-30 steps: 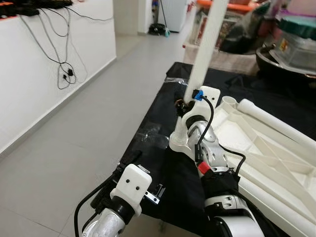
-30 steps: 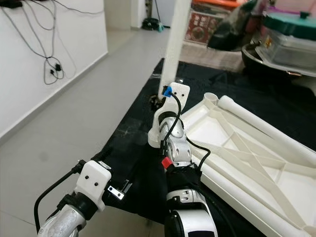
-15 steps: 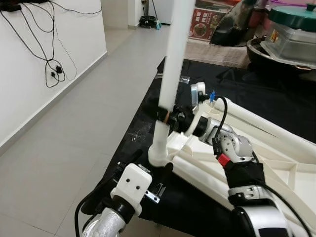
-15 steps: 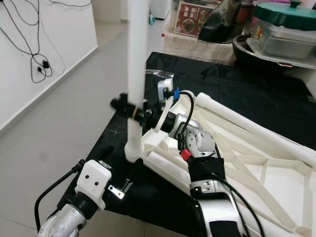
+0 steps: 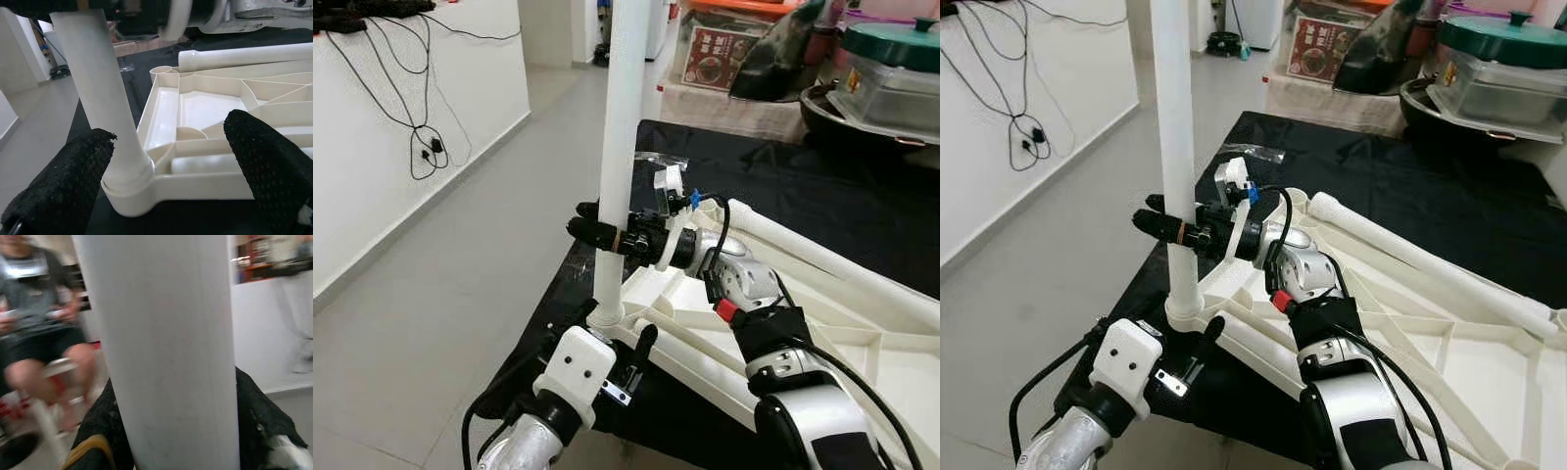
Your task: Building children table
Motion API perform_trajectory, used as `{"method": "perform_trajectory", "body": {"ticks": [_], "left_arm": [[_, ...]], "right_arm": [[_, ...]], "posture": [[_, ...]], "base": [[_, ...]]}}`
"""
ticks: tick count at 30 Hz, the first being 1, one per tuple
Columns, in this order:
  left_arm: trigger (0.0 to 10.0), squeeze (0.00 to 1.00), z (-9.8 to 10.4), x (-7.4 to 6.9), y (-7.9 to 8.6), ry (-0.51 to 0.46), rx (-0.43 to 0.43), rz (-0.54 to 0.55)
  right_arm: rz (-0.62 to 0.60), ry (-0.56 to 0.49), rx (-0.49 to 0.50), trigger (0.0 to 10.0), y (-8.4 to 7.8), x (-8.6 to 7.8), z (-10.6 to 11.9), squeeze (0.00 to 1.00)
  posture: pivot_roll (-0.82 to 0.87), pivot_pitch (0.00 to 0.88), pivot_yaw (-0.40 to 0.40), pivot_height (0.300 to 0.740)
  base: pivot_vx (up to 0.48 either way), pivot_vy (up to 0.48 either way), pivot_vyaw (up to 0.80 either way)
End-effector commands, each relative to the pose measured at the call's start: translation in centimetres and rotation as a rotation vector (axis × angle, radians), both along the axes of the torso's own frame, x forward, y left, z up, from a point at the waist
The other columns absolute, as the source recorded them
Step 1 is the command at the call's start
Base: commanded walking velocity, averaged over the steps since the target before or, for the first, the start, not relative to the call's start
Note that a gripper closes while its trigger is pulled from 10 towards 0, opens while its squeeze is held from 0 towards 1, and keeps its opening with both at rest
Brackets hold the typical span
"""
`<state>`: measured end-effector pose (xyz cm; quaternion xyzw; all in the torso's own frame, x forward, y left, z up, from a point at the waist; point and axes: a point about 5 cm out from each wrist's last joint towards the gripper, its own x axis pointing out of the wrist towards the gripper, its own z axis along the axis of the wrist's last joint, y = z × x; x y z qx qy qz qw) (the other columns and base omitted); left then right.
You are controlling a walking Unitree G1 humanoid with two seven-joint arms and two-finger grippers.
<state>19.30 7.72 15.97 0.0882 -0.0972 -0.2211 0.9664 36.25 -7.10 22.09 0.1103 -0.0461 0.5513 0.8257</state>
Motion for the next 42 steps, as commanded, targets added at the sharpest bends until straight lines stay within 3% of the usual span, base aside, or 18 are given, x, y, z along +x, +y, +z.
{"method": "perform_trajectory", "body": {"ticks": [1,2,3,5,7,9,15,16,17,19,20,24,25,28,29,31,35,42], "left_arm": [[10.0,0.0,-0.2,-0.1,0.0,-0.002,0.01,0.0],[10.0,0.0,-0.2,-0.1,0.0,-0.002,0.01,0.0],[10.0,0.0,-0.2,-0.1,0.0,0.001,0.01,-0.001],[10.0,0.0,-0.2,-0.1,0.0,0.001,0.01,-0.001],[10.0,0.0,-0.2,-0.1,0.0,0.002,0.01,-0.002],[10.0,0.0,-0.2,-0.1,-0.1,0.003,0.01,-0.004],[10.0,0.0,-0.2,0.0,-0.1,0.002,0.008,-0.003],[10.0,0.0,-0.2,0.0,-0.1,0.002,0.008,-0.004],[10.0,0.0,-0.2,0.0,-0.1,0.002,0.008,-0.004],[10.0,0.0,-0.2,0.0,-0.1,0.002,0.008,-0.004],[10.0,0.0,-0.2,0.0,-0.1,0.003,0.009,-0.004],[10.0,0.0,-0.2,0.0,-0.1,0.002,0.008,-0.002],[10.0,0.0,-0.2,0.0,-0.1,0.002,0.009,-0.001],[10.0,0.0,-0.2,0.0,-0.1,0.002,0.009,-0.001],[10.0,0.0,-0.2,0.0,-0.1,0.001,0.009,-0.001],[10.0,0.0,-0.2,0.0,-0.1,0.001,0.009,-0.001],[10.0,0.0,-0.2,0.1,0.0,0.0,0.008,-0.001],[10.0,0.0,-0.1,0.0,0.0,-0.001,0.007,-0.003]], "right_arm": [[-0.195,0.036,-0.013,0.0,-0.9,1.1,-0.5,0.0],[-0.195,0.036,-0.013,0.0,-0.9,1.1,-0.5,0.0],[-0.503,0.081,-0.079,0.0,-1.7,2.4,-1.3,0.0],[-0.503,0.081,-0.079,0.0,-1.7,2.4,-1.3,0.0],[-0.763,0.128,-0.143,0.0,-3.1,3.0,-2.1,0.0],[-1.205,0.197,-0.191,0.0,-5.8,2.4,-3.3,0.0],[-1.341,0.278,-0.14,0.0,-5.3,0.7,-3.7,0.0],[-1.279,0.286,-0.084,2.6,-4.0,0.7,-3.5,0.0],[-1.21,0.263,-0.029,10.0,-2.8,0.8,-2.9,0.0],[-1.155,0.227,0.01,10.0,-1.9,0.9,-2.4,0.0],[-1.127,0.198,0.031,10.0,-1.3,1.0,-2.0,1.0],[-1.025,0.099,0.079,10.0,-0.7,1.3,-1.0,1.0],[-0.922,0.112,0.107,10.0,-0.3,1.4,-0.9,0.0],[-0.815,0.127,0.138,10.0,0.0,1.5,-0.7,0.0],[-0.491,0.138,0.154,10.0,0.2,0.8,-0.6,0.0],[-0.491,0.138,0.154,10.0,0.2,0.8,-0.6,0.0],[0.025,0.11,0.083,10.0,-1.3,-1.6,-1.1,0.0],[0.235,0.072,-0.039,10.0,-0.7,-1.9,-2.0,0.0]], "posture": [[0.14,0.044,-0.077,0.74],[0.14,0.044,-0.077,0.74],[0.14,0.051,-0.073,0.74],[0.14,0.051,-0.073,0.74],[0.13,0.056,-0.074,0.74],[0.13,0.059,-0.076,0.74],[0.13,0.061,-0.074,0.74],[0.13,0.062,-0.074,0.74],[0.13,0.063,-0.076,0.74],[0.13,0.063,-0.076,0.74],[0.13,0.064,-0.078,0.74],[0.13,0.066,-0.076,0.74],[0.13,0.067,-0.075,0.74],[0.13,0.067,-0.075,0.74],[0.13,0.068,-0.078,0.74],[0.13,0.068,-0.078,0.74],[0.13,0.07,-0.074,0.74],[0.14,0.071,-0.076,0.74]], "base": [[0.0,0.0,0.0],[0.0,0.0,0.0],[0.0,0.0,0.0],[0.0,0.0,0.0],[0.0,0.0,0.0],[0.0,0.0,0.0],[0.0,0.0,0.0],[0.0,0.0,0.0],[0.0,0.0,0.0],[0.0,0.0,0.0],[0.0,0.0,0.0],[0.0,0.0,0.0],[0.0,0.0,0.0],[0.0,0.0,0.0],[0.0,0.0,0.0],[0.0,0.0,0.0],[0.0,0.0,0.0],[0.0,0.0,0.0]]}}
